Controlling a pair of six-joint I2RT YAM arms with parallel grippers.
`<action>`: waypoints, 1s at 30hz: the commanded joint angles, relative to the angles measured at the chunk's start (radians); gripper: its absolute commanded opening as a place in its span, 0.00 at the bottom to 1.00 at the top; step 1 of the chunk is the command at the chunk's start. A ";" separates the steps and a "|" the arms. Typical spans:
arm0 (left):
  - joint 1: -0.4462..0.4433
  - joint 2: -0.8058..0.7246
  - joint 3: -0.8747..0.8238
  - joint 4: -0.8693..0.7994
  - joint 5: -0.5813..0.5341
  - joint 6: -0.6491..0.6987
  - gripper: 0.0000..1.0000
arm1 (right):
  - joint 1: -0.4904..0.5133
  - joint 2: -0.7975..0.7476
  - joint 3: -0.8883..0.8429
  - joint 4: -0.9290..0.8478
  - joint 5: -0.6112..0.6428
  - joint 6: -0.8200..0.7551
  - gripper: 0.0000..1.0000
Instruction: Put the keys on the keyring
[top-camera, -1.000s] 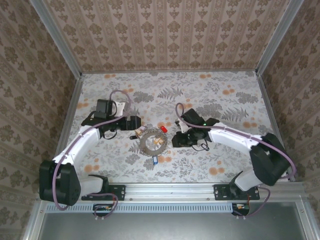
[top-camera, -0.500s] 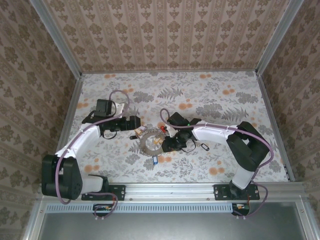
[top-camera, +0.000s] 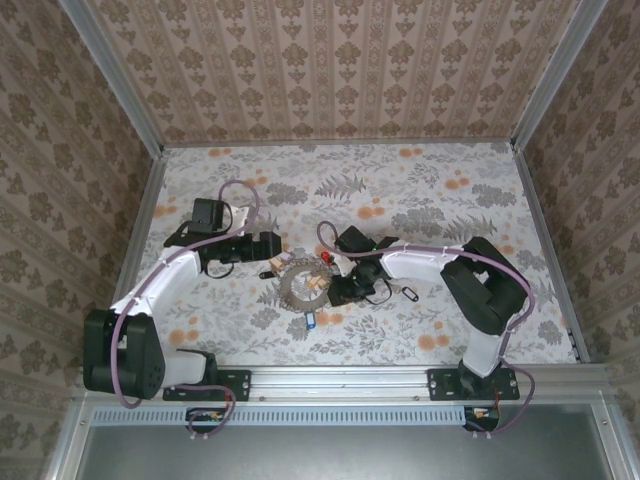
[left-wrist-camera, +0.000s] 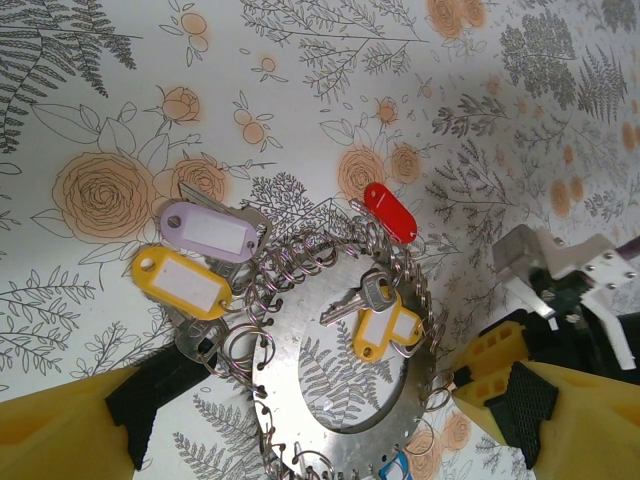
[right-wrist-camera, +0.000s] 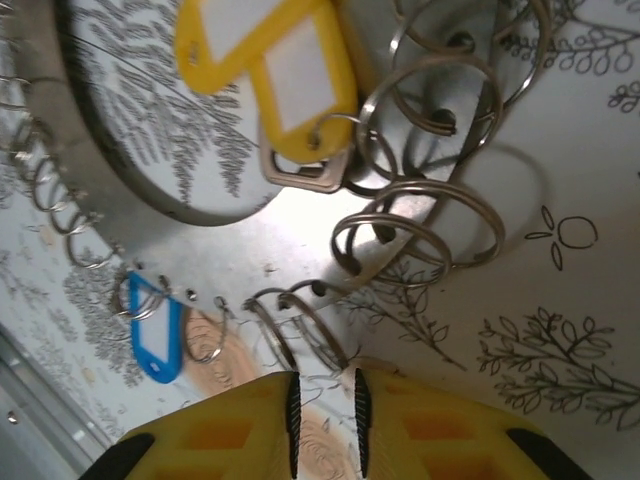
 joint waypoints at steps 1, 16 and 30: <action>0.002 -0.001 0.014 -0.011 0.002 0.011 0.93 | -0.014 0.011 0.026 -0.001 0.015 -0.041 0.22; -0.004 -0.004 0.011 -0.008 -0.008 0.020 0.92 | -0.035 0.053 0.033 0.052 -0.085 -0.135 0.23; -0.009 -0.004 0.015 -0.015 -0.014 0.037 0.90 | -0.035 0.092 0.069 0.077 -0.178 -0.233 0.08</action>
